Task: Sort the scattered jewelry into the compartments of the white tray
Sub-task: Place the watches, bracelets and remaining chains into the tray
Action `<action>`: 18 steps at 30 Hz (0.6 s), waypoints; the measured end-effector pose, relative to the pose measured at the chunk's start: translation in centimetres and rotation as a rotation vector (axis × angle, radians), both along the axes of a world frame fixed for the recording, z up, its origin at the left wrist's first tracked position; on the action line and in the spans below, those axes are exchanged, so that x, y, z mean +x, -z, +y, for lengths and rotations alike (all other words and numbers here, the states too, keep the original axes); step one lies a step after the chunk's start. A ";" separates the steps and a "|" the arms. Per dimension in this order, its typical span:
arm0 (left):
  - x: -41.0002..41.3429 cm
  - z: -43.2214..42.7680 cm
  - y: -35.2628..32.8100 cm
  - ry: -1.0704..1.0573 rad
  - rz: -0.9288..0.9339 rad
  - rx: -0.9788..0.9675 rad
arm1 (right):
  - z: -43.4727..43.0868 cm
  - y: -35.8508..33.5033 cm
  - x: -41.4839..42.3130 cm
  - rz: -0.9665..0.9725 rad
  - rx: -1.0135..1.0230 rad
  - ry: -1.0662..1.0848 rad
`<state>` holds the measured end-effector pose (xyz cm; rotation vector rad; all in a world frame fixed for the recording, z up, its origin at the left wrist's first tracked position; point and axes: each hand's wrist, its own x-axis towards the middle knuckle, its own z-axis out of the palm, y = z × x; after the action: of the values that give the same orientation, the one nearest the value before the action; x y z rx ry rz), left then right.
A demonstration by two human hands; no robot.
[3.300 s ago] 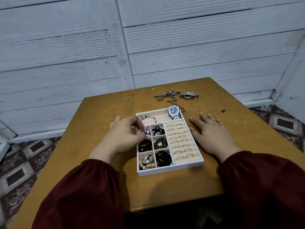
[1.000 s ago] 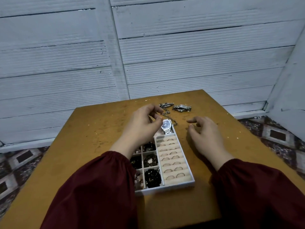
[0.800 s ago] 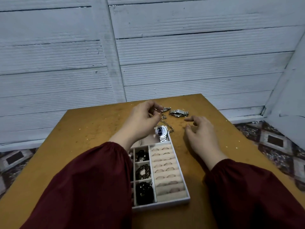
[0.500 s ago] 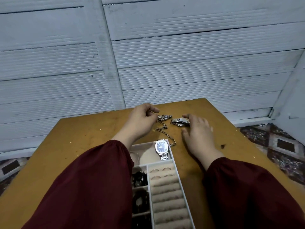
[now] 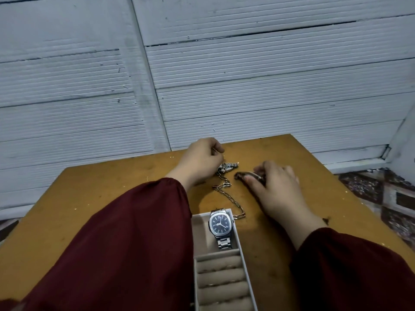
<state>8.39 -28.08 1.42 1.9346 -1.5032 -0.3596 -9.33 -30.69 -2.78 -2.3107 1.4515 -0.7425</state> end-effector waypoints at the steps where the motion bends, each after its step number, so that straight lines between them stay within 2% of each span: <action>1: -0.2 -0.3 0.2 0.012 -0.022 0.013 | -0.2 -0.1 -0.1 -0.015 0.020 0.012; 6: -0.8 -1.3 1.4 0.080 -0.182 0.079 | -0.7 0.0 -0.6 0.023 0.021 0.055; 11: -1.1 -2.0 1.8 0.030 -0.489 0.156 | -1.0 0.4 -0.9 0.030 0.060 0.087; 18: -1.6 -2.2 1.5 0.025 -0.634 0.172 | -0.8 0.3 -0.7 0.019 0.003 0.108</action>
<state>6.80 -30.23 -0.04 2.2980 -1.9359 0.1435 -10.08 -31.45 -3.10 -2.2582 1.5949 -0.7486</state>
